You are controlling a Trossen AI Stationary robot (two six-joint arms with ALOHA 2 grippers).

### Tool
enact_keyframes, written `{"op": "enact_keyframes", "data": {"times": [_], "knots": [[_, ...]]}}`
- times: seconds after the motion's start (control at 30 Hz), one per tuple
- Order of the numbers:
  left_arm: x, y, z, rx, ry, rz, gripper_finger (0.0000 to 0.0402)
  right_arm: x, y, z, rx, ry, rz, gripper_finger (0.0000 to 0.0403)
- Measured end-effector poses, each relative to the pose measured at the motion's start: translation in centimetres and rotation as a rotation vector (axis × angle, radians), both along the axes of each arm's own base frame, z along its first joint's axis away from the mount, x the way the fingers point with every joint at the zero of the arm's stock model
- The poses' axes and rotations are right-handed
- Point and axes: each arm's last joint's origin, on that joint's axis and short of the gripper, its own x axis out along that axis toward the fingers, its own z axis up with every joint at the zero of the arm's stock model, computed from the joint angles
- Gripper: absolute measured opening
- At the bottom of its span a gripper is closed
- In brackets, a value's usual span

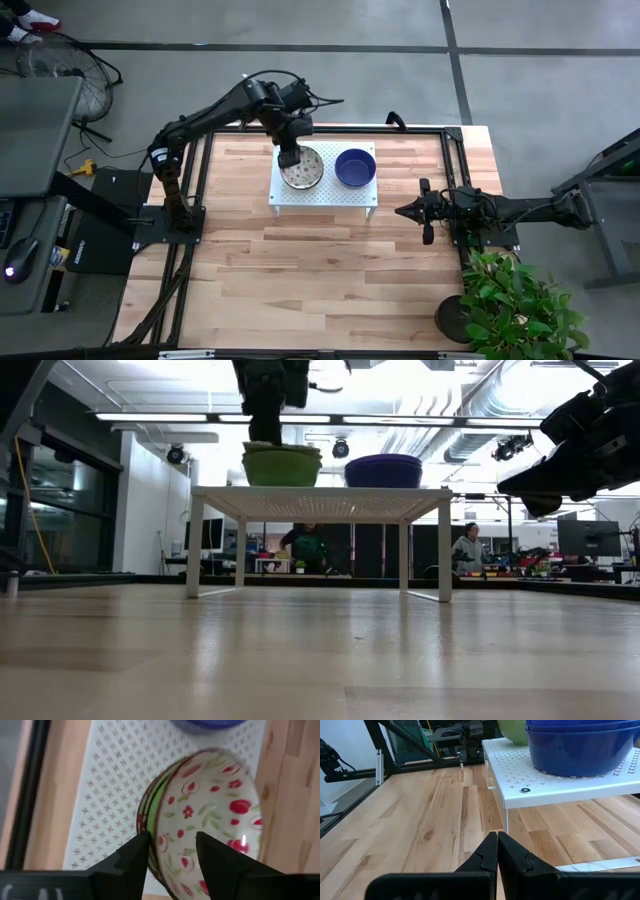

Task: Pick & Place Mini bowls
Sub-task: Stack the white patterned bowl on top of the white patterned bowls on the shelf, then return to Home Position

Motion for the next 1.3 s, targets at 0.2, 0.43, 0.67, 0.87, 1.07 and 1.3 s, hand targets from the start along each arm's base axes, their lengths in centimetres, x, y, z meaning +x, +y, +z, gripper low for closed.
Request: {"op": "enact_keyframes", "data": {"times": [0.2, 0.43, 0.67, 0.87, 1.07, 1.3], "knots": [[-0.6, -0.3, 2.7, 0.035, -0.055, 0.002, 0.0161, 0.0, 0.0, 0.0, 0.0, 0.0, 0.0, 0.0], [-1.1, -0.4, 4.4, 0.132, -0.073, -0.01, 0.0161, 0.0, 0.0, 0.0, 0.0, 0.0, 0.0, 0.0], [-1.3, -0.4, 4.7, 0.302, -0.029, -0.201, 0.0158, 0.0, 0.0, 0.0, 0.0, 0.0, 0.0, 0.0], [-1.2, -0.5, 4.9, 0.347, -0.063, -0.32, 0.0089, 0.0, 0.0, 0.0, 0.0, 0.0, 0.0, 0.0], [-0.9, -0.5, 5.5, 0.368, -0.152, -0.397, 0.0011, 0.0, 0.0, 0.0, 0.0, 0.0, 0.0, 0.0], [-1.2, -1.0, 5.8, 0.375, -0.269, -0.457, 0.0003, 0.0, 0.0, 0.0, 0.0, 0.0, 0.0, 0.0]]}}
